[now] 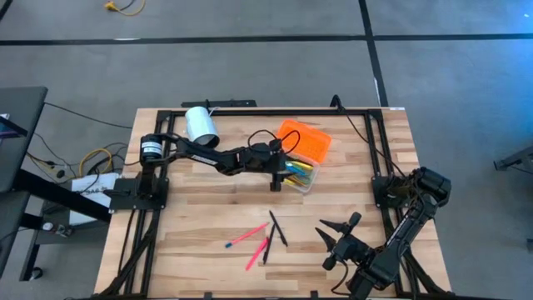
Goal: Pick & place school supplies into a supply box
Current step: Put the right black pen into the supply box
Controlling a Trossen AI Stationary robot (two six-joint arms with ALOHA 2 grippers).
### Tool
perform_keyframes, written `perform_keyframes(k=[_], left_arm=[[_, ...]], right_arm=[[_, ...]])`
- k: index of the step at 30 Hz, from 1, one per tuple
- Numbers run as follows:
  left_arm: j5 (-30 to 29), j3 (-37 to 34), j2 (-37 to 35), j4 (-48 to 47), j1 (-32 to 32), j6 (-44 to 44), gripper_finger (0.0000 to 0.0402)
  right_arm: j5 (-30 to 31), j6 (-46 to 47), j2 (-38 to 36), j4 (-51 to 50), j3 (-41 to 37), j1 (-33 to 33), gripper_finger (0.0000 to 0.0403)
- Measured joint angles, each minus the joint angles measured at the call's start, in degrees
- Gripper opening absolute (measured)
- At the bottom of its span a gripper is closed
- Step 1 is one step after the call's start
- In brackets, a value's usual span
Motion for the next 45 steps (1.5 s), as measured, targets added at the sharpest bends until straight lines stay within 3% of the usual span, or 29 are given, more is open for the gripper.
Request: perform_keyframes(k=[7,14,20,32,45], left_arm=[[0.4,0.0,-0.7,0.5,-3.4,1.6,0.022],[8.0,-0.2,-3.1,-4.4,-7.5,0.6,0.0213],[7.4,-1.7,-4.0,-9.7,-13.6,-1.0,0.0212],[-8.2,-2.9,-5.9,-22.8,-29.0,-6.8,0.0212],[-27.2,-2.8,-6.0,-32.1,-45.1,-23.2,0.0212]], right_arm=[[0.0,0.0,0.0,1.8,0.0,-1.8,0.012],[-0.5,-0.8,0.0,4.4,0.0,-3.5,0.012],[-1.2,-4.6,0.0,8.6,0.0,-2.8,0.012],[-2.2,-14.7,0.0,19.6,0.0,-3.5,0.012],[-16.2,-43.8,0.0,46.5,0.0,-11.0,0.012]])
